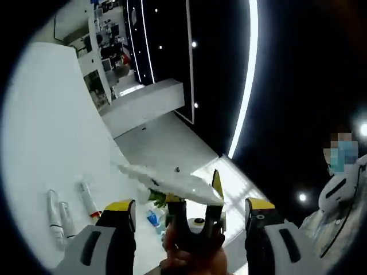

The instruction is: Arrange the skincare products in the storage area until every visible bottle or jar stands upright without overlapping.

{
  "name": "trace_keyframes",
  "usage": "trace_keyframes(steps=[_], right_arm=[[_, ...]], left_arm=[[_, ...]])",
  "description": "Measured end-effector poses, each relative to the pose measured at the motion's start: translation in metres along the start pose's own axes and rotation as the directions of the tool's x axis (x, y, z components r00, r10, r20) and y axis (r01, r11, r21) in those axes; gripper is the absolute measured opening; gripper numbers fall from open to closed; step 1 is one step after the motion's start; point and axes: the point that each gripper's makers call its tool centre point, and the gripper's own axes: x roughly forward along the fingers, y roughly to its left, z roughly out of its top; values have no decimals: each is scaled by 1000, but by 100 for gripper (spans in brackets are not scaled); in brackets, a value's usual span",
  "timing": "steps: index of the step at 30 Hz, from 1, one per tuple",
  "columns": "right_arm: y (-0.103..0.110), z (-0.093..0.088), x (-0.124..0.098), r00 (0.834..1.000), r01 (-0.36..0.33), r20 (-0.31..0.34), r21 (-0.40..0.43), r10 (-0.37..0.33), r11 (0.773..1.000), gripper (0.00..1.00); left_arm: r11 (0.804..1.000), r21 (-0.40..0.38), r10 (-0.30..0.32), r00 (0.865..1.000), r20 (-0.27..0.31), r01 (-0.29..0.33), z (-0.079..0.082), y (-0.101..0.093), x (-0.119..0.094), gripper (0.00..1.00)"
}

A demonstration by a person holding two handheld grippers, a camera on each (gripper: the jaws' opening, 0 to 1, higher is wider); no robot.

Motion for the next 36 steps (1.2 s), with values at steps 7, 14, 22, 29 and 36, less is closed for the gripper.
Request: trace_keyframes(steps=[7,14,22,29,36], right_arm=[[6,-14,3,999,-15,34,100,12,995,29],[9,-56,15,1000,-16,-14,231,20,973,29],[18,-90,26,996,-35,-73,310,60,950,28],[32,-97,33,987,-73,-118,285,110,956,28],[42,-99,33,976,-120,-149,221,156,968,29]], left_arm=[[997,66,26,998,65,-30,22,1,-12,74],[988,152,18,992,123,-36,40,-13,-26,63],[976,202,23,969,246,-75,73,-22,-44,61],[976,213,-20,963,270,-39,92,-37,-45,58],[986,165,-78,969,234,40,93,-46,-37,51]])
